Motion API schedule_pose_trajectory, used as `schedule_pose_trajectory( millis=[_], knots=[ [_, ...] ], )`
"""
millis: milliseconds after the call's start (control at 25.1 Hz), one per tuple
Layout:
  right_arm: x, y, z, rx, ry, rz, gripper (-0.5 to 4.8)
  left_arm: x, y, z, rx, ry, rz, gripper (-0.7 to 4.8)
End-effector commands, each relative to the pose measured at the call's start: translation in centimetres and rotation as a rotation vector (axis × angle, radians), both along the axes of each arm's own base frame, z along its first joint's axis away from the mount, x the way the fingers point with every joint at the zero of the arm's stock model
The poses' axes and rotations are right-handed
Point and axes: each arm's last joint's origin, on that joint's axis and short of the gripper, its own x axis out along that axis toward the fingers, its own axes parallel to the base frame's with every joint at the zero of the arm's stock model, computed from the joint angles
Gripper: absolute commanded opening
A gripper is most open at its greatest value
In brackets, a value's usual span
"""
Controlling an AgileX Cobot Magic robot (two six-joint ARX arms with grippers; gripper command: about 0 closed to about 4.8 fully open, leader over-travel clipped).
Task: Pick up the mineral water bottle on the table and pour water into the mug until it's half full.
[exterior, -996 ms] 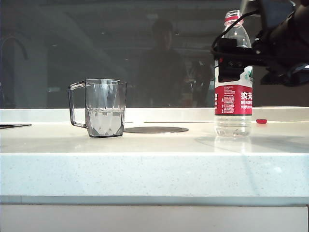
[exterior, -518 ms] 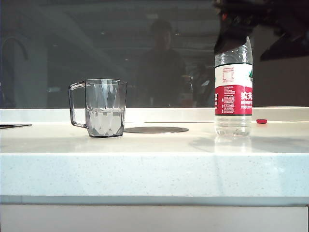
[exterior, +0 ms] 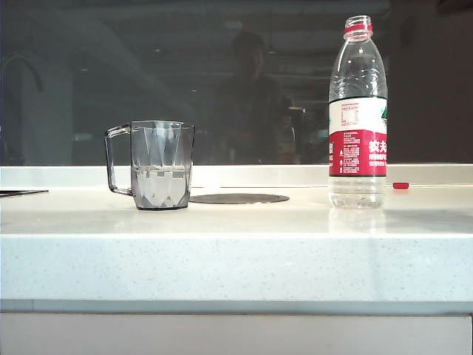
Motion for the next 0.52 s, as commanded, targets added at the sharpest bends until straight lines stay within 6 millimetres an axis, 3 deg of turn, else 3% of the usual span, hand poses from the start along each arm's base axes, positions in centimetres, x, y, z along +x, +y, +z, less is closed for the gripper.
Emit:
schedule_pose_trajectory(
  millis=[40, 359, 518],
  knots=[
    [-0.6, -0.7, 0.8, 0.052, -0.046, -0.002, 0.17, 0.0, 0.0, 0.2, -0.004, -0.016, 0.002, -0.04],
    [-2.6, -2.9, 2.0, 0.170, -0.152, -0.003, 0.17, 0.0, 0.0, 0.2, -0.003, -0.016, 0.002, -0.04],
    [-3.2, -3.7, 2.2, 0.109, -0.192, -0.005, 0.17, 0.0, 0.0, 0.2, -0.004, -0.016, -0.001, -0.04]
  ],
)
